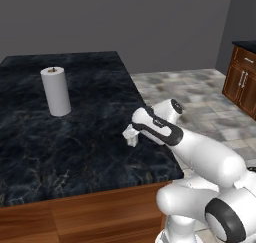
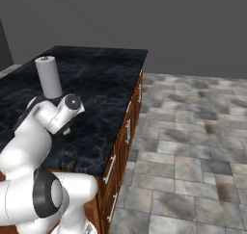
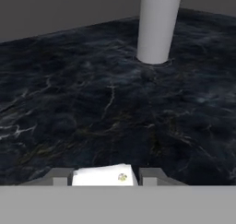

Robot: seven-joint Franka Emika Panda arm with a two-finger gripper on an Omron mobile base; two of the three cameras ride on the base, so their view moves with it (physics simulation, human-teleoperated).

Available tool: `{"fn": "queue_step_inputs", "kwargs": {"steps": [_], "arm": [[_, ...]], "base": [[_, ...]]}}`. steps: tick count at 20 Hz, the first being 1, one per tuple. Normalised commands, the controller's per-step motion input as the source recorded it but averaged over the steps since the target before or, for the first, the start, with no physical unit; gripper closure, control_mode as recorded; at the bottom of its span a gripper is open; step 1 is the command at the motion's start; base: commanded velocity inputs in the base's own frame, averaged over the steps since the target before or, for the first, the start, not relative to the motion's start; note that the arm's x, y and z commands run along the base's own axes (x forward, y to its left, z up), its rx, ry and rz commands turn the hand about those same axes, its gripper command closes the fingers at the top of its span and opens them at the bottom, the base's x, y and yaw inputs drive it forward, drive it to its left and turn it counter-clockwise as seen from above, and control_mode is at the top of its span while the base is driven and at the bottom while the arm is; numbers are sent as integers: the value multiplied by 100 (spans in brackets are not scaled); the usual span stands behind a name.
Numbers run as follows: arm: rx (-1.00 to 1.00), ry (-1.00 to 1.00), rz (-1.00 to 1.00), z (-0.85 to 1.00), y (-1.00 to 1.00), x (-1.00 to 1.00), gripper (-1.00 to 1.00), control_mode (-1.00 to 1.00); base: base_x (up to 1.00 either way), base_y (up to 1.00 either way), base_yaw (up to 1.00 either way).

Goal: Pick the boxed drink from the counter and place it in the open cabinet.

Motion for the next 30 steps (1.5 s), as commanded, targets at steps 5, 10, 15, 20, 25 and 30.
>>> {"fn": "queue_step_inputs", "kwargs": {"steps": [5,10,15,20,25,30], "arm": [[6,-10,0,92,0,-16,100,-100],[9,-18,0,80,-5,-19,100,-100],[4,-10,0,23,-5,-14,100,-100],[0,0,0,0,0,0,100,100],[0,0,0,0,0,0,100,100],[0,0,0,0,0,0,100,100]], "base": [[0,0,0],[0,0,0],[0,0,0],[-1,0,0],[-48,-2,0],[-76,-14,12]]}}
